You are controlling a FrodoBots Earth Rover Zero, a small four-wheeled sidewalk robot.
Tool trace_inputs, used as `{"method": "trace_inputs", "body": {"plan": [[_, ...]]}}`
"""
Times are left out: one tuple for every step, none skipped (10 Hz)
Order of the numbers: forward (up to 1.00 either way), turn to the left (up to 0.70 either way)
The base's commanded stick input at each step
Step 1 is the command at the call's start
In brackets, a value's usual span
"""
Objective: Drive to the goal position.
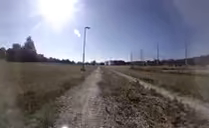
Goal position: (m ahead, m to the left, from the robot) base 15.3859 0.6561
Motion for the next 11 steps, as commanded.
{"method": "trace_inputs", "body": {"plan": [[0.50,0.00],[0.50,0.00],[0.50,0.00],[0.50,0.00],[0.50,0.00],[0.50,0.00],[0.50,0.00],[0.50,0.00],[0.50,0.00],[0.50,0.00],[0.50,0.00]]}}
